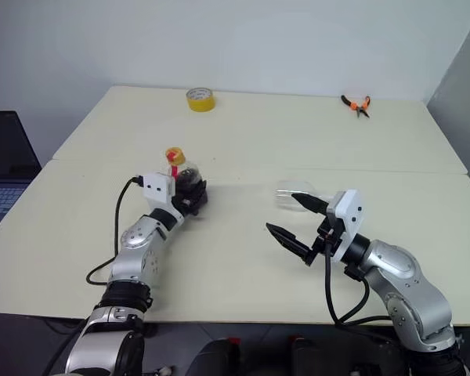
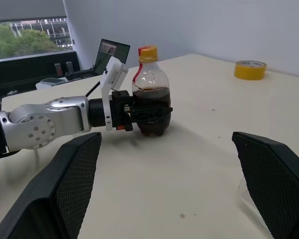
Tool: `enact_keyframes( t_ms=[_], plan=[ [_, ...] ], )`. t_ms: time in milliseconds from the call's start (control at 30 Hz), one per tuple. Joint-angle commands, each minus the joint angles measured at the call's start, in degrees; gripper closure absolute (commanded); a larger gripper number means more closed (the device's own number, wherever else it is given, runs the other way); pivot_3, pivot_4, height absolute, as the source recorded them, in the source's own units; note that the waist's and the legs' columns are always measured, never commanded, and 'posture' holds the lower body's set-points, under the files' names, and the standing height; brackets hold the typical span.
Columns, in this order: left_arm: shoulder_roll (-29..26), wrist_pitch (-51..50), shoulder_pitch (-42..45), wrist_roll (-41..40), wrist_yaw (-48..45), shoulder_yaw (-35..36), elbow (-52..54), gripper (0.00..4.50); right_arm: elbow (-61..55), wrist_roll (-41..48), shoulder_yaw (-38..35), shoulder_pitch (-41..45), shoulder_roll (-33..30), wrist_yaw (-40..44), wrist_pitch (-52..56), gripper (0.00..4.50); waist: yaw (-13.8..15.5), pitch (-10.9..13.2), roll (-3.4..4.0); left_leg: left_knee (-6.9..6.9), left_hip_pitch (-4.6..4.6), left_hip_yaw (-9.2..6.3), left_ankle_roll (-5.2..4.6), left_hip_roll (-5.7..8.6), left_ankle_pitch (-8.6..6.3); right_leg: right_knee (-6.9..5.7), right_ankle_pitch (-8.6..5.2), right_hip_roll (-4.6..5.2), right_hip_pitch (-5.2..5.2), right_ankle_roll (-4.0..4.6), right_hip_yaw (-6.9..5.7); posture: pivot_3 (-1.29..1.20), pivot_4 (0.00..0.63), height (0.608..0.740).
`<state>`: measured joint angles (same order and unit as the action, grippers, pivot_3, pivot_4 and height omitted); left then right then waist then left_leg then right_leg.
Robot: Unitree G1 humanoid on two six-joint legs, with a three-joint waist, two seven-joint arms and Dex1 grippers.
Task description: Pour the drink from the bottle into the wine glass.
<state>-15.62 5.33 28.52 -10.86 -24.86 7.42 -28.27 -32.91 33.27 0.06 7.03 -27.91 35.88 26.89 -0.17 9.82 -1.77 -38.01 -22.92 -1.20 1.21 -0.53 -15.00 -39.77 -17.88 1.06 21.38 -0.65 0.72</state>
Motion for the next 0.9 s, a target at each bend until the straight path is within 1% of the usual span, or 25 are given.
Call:
enact_keyframes(
  t_ms=[33, 233, 333, 400, 533, 733, 900],
  plan=[
    [-0.41, -0.82, -2.44, 0.49, -1.22, -2.00, 9.26, 2.59, -2.39, 1.46, -1.93, 0.69, -0.02, -1.88, 1.24, 0.00, 0.00, 0.00, 0.00, 0.01, -0.01, 0.00, 0.00, 0.00, 0.00, 0.03, 0.00, 0.00, 0.00, 0.00, 0.00, 0.00, 0.150, 0.740],
    [-1.18, -6.85, -8.21, -0.34, -5.02, -6.34, 22.43, 2.60, -5.40, 4.95, -4.12, 2.92, 0.10, -6.61, 5.73, 0.00, 0.01, 0.01, 0.01, 0.03, -0.02, -0.01, 0.01, -0.02, 0.00, 0.04, 0.00, 0.01, 0.01, 0.00, -0.01, 0.00, 0.150, 0.740],
    [-2.13, -8.11, -10.25, 0.15, -10.10, -11.07, 27.17, 2.63, -7.69, 5.54, -2.35, 5.41, -0.29, -8.86, 9.04, 0.00, -0.03, 0.01, 0.02, 0.05, -0.02, -0.01, 0.01, -0.02, 0.00, 0.05, 0.00, 0.00, 0.01, 0.00, 0.00, 0.00, 0.150, 0.740],
    [-1.93, -9.52, -10.41, -1.09, -13.54, -13.89, 29.11, 2.65, -8.05, 4.52, -1.22, 7.07, -0.17, -9.91, 9.86, 0.00, -0.03, 0.01, 0.02, 0.05, -0.02, -0.01, 0.01, -0.01, 0.00, 0.05, 0.00, 0.00, 0.00, 0.00, 0.00, 0.00, 0.150, 0.740],
    [-1.16, -12.13, -9.38, -4.04, -18.14, -16.31, 30.29, 2.66, -8.72, 5.20, -1.37, 7.81, -0.87, -9.80, 10.88, 0.00, 0.00, 0.02, 0.02, 0.04, -0.03, -0.01, 0.00, 0.00, 0.00, 0.09, 0.00, 0.00, 0.00, 0.00, -0.01, 0.00, 0.150, 0.740],
    [-1.16, -13.93, -6.24, -5.84, -25.63, -18.86, 27.82, 2.66, -10.66, 8.10, -2.42, 5.87, -4.28, -6.98, 12.46, 0.00, -0.02, 0.03, 0.04, 0.06, -0.04, -0.02, -0.01, 0.00, 0.00, 0.14, 0.00, -0.02, -0.01, 0.00, -0.03, 0.00, 0.150, 0.740],
    [-0.87, -13.49, -5.29, -5.18, -27.05, -19.35, 26.62, 2.66, -10.22, 7.89, -1.08, 7.53, -2.84, -8.44, 12.54, 0.00, -0.22, 0.03, 0.05, 0.08, -0.03, -0.01, -0.01, -0.02, 0.00, 0.15, 0.00, -0.05, 0.00, 0.00, 0.01, 0.00, 0.150, 0.740]
  ],
)
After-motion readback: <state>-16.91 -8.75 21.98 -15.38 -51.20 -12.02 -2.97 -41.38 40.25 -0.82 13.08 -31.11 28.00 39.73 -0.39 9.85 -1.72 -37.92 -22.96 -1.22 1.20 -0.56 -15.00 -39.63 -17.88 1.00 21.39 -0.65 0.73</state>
